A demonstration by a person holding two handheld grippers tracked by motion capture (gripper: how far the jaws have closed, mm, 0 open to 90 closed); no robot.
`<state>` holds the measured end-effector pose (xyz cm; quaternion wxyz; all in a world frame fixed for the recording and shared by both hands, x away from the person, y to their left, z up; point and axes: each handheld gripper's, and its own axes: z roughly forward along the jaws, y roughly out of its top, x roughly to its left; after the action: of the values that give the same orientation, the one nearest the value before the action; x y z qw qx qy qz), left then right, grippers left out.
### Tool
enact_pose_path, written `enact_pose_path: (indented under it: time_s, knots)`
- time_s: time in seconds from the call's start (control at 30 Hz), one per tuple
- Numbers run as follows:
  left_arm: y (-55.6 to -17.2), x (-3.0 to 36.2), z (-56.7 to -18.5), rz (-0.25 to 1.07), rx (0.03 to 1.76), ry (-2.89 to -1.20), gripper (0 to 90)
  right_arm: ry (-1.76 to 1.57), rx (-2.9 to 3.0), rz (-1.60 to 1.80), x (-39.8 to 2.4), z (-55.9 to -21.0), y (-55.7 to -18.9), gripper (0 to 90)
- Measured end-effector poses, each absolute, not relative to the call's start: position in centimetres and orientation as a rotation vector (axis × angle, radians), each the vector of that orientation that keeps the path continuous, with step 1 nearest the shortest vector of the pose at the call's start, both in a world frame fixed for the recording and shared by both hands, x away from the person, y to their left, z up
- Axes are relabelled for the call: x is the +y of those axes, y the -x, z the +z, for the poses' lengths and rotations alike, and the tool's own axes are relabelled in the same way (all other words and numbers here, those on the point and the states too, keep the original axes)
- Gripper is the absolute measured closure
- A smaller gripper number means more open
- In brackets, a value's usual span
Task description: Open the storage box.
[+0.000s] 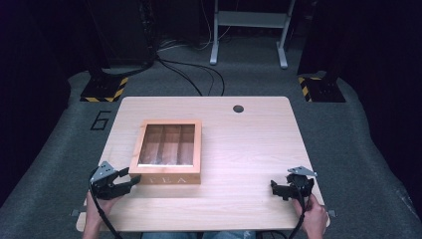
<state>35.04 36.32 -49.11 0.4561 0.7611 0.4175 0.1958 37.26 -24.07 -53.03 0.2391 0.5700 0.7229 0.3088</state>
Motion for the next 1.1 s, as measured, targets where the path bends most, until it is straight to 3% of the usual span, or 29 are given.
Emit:
enact_pose_path:
  time_s: [0.73,1.1]
  knots:
    - [-35.0,36.0,-48.5,0.539,1.011,-1.861,45.0,-1.566,1.979,0.844,-24.1,-53.0,-37.2,0.0]
    - [-35.7,35.8,-47.7,0.57,1.018,-1.847,34.1,-1.56,1.979,0.846,-24.1,-53.0,-37.3,0.0]
